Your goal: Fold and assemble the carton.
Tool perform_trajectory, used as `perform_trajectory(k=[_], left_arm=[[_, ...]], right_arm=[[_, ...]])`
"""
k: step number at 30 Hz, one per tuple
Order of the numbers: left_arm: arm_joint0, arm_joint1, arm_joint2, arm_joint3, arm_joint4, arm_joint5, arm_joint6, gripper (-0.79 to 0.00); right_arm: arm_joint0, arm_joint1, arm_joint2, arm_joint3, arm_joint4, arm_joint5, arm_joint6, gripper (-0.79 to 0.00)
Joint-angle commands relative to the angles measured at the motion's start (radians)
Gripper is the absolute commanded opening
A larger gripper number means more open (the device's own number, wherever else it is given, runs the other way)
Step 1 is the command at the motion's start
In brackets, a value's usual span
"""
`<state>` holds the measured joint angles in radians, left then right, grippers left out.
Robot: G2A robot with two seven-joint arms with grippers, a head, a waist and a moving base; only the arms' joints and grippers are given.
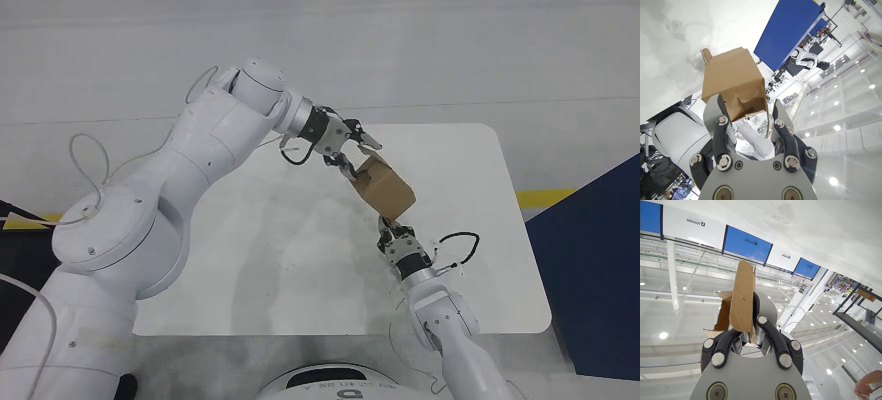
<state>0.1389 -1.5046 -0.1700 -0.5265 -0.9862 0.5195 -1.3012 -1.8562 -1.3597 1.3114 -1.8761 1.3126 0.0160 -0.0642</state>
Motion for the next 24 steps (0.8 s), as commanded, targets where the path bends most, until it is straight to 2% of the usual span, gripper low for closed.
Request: perform_trajectory(k=[1,13,24], left_arm=[[0.004,0.007,0.0,-0.014,-0.005,0.001,0.001,-0.105],[0.021,0.044,0.0,-0.093,0.012,0.015,0.015,-0.077],[0.044,0.069,0.0,-0.152,0.058,0.017,0.017,-0.123]], right_arm=[[-0.001,0.0,0.001,0.001,0.002,-0.003,0.001,-0.785],[0.006,-0.002,0.005,0.008,0.014,-0.002,-0.007,-0.785],[0.018,-0.004,0.005,0.016,0.022,-0.001,-0.017,-0.785]])
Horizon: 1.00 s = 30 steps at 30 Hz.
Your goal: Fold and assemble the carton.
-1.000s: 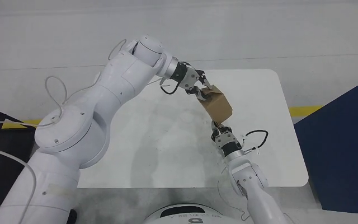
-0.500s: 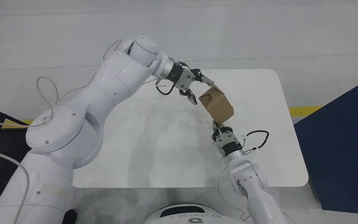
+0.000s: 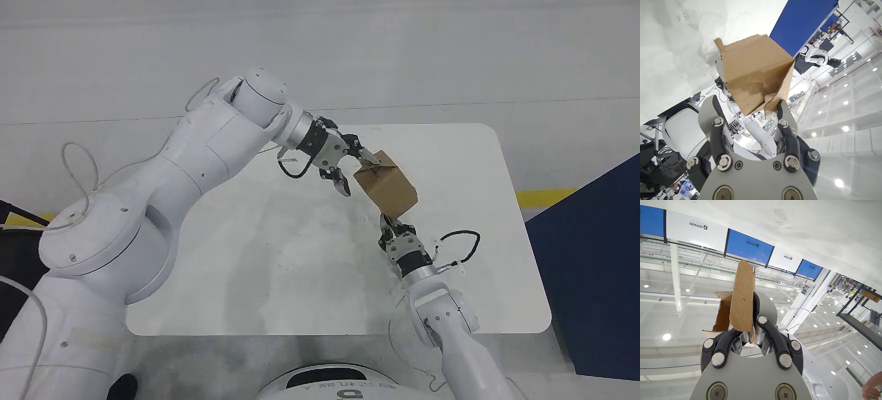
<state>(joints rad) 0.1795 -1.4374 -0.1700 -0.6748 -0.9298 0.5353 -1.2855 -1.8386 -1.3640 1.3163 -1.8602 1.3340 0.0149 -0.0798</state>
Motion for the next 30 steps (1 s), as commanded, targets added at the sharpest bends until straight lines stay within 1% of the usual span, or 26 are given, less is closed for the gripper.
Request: perform_trajectory(k=[1,9,22,24,25,26,30], left_arm=[[0.006,0.003,0.0,-0.007,0.002,0.002,0.002,-0.123],[0.022,0.008,0.0,-0.024,0.005,0.015,0.015,-0.08],[0.031,0.006,0.0,-0.014,0.01,0.026,0.026,-0.099],[0.034,0.006,0.0,-0.013,0.012,0.025,0.025,-0.197],[0.037,0.005,0.0,-0.013,0.014,0.025,0.025,-0.222],[0.039,0.004,0.0,-0.013,0.016,0.025,0.025,-0.231],[0.045,0.001,0.0,-0.01,0.017,0.025,0.025,-0.228]], right_arm=[[0.001,0.0,0.0,0.001,0.001,0.001,-0.002,-0.785],[0.006,-0.002,0.001,0.005,0.007,0.004,-0.004,-0.785],[0.016,-0.002,0.021,0.018,0.073,0.045,0.016,-0.785],[0.017,-0.002,0.021,0.018,0.072,0.048,0.015,-0.785],[0.018,-0.002,0.021,0.017,0.072,0.048,0.016,-0.785],[0.019,-0.002,0.02,0.016,0.07,0.047,0.015,-0.785],[0.021,-0.002,0.016,0.011,0.059,0.044,0.014,-0.785]])
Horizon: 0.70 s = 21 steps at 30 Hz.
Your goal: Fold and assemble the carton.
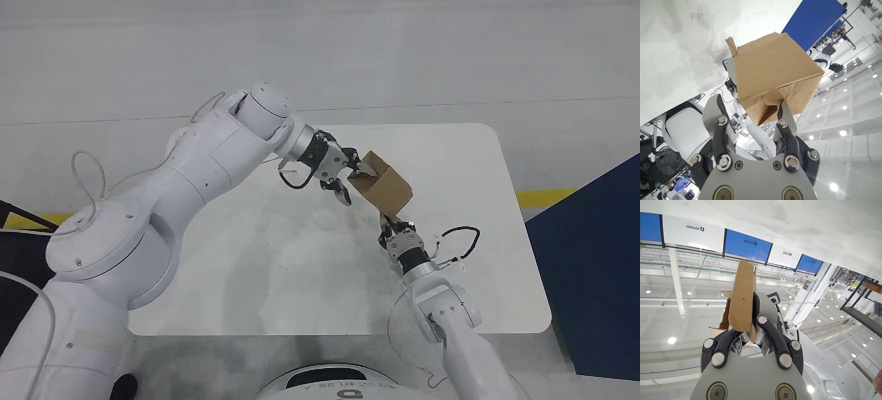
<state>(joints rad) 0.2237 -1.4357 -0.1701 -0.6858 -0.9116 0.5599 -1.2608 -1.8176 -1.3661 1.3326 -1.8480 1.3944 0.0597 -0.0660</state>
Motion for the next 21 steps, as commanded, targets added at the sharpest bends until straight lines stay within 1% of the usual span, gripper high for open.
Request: perform_trajectory(k=[1,6,9,13,15,16,21], left_arm=[[0.001,-0.002,0.0,0.003,-0.001,0.0,0.0,-0.231],[0.002,-0.008,0.0,0.01,-0.001,-0.004,-0.004,-0.228],[-0.001,-0.011,0.0,0.017,0.0,-0.008,-0.008,-0.191],[-0.016,-0.011,0.0,0.04,0.001,-0.021,-0.021,-0.074],[-0.028,-0.007,0.0,0.06,-0.002,-0.032,-0.032,-0.037],[-0.033,-0.004,0.0,0.067,-0.005,-0.038,-0.038,0.0],[-0.053,0.02,0.0,0.104,-0.017,-0.062,-0.062,0.0]], right_arm=[[0.001,0.0,-0.001,-0.001,-0.005,-0.001,-0.001,-0.785],[0.002,-0.001,-0.004,-0.004,-0.012,-0.006,-0.004,-0.785],[0.002,-0.001,-0.005,-0.005,-0.014,-0.008,-0.008,-0.785],[0.003,-0.002,-0.005,-0.004,-0.014,-0.013,-0.012,-0.785],[0.004,-0.002,-0.005,-0.003,-0.014,-0.016,-0.014,-0.785],[0.005,-0.002,-0.005,-0.003,-0.014,-0.016,-0.014,-0.785],[0.009,-0.003,-0.005,0.002,-0.016,-0.02,-0.016,-0.785]])
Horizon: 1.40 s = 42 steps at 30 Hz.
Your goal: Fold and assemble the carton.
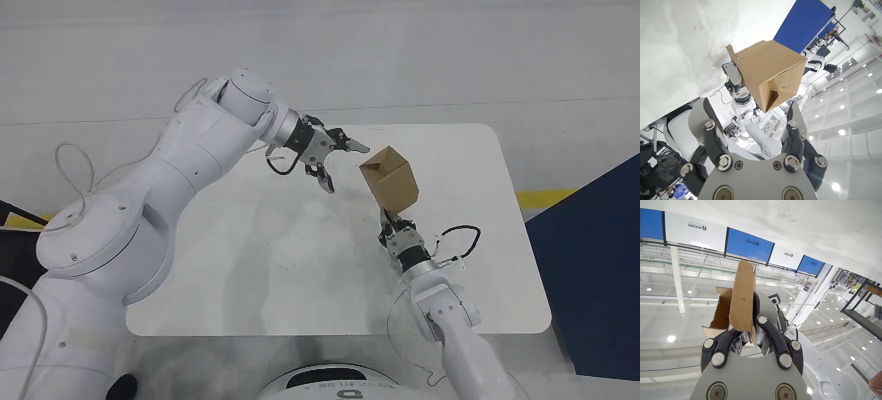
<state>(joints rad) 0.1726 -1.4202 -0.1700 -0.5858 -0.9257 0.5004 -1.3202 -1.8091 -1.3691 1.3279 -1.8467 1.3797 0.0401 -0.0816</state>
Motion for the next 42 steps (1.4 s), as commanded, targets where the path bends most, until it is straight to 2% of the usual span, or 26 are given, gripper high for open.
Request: perform_trajectory(k=[1,7,12,15,20,26,30,36,42], left_arm=[[-0.002,0.01,0.0,0.011,-0.015,-0.007,-0.007,0.0],[0.026,0.059,0.0,0.03,-0.111,-0.029,-0.029,0.0],[0.083,0.109,-0.011,0.048,-0.259,-0.044,-0.044,0.0],[0.112,0.135,-0.018,0.027,-0.284,-0.05,-0.049,0.0],[0.135,0.175,-0.047,-0.015,-0.287,-0.045,-0.042,0.0],[0.153,0.214,-0.063,-0.165,-0.168,-0.099,-0.03,0.0],[0.176,0.238,-0.089,-0.255,-0.136,-0.102,-0.017,0.0],[0.203,0.267,-0.135,-0.334,-0.112,-0.072,0.023,0.0],[0.218,0.274,-0.146,-0.392,-0.043,-0.016,0.07,0.0]], right_arm=[[0.002,0.0,0.0,0.001,-0.005,-0.003,-0.002,-0.785],[0.005,0.003,0.002,-0.009,-0.074,-0.011,0.001,-0.785],[0.005,0.003,0.002,-0.009,-0.074,-0.011,0.001,-0.785],[0.005,0.003,0.002,-0.009,-0.074,-0.011,0.001,-0.785],[0.021,0.009,-0.019,-0.019,-0.261,-0.022,0.07,-0.785],[0.027,0.01,-0.042,-0.042,-0.362,-0.047,0.066,-0.785],[0.038,0.007,-0.069,-0.026,-0.422,-0.072,0.056,-0.785],[0.055,0.003,-0.091,-0.005,-0.452,-0.088,0.034,-0.785],[0.061,0.0,-0.094,0.001,-0.45,-0.089,0.029,-0.785]])
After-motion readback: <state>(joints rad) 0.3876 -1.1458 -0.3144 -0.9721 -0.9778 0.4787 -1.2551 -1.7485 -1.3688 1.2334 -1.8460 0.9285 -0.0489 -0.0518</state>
